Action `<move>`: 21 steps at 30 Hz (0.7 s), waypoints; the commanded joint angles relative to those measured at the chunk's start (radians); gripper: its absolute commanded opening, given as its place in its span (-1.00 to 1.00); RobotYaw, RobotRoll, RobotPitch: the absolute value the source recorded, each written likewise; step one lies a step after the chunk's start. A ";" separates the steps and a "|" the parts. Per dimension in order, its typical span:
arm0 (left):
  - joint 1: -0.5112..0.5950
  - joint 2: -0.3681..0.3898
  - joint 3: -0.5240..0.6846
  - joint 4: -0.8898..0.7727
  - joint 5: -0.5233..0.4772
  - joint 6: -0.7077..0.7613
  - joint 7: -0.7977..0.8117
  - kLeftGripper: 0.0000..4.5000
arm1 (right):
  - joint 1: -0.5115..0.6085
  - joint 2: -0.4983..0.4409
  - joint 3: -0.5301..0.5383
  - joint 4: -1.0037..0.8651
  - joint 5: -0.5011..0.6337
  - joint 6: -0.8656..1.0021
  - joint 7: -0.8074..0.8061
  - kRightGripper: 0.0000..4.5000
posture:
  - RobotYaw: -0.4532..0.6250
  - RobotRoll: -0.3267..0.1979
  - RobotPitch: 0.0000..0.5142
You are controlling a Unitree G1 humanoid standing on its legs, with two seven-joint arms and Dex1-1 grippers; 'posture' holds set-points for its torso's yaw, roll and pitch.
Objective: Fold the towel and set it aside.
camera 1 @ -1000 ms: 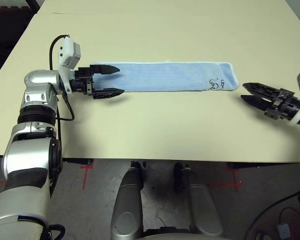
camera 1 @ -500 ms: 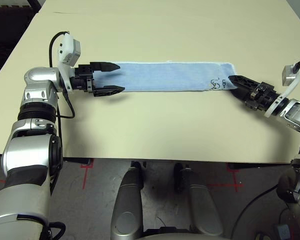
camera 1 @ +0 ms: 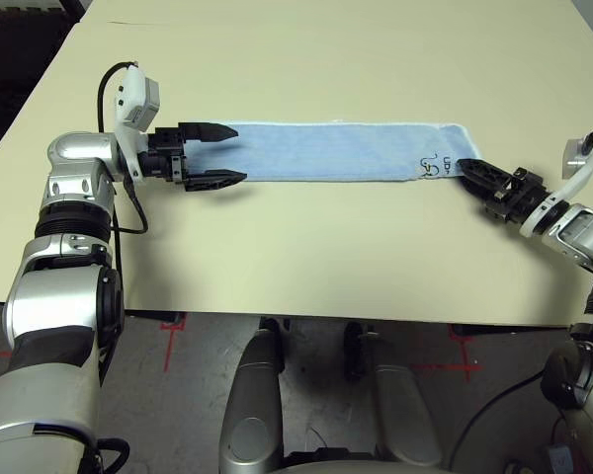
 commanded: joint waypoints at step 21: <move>0.035 -0.013 -0.005 -0.065 -0.009 0.074 -0.005 1.00 | 0.299 -0.024 -0.101 -0.245 0.334 0.053 -0.263 -0.99 | -0.17 0.25 0.24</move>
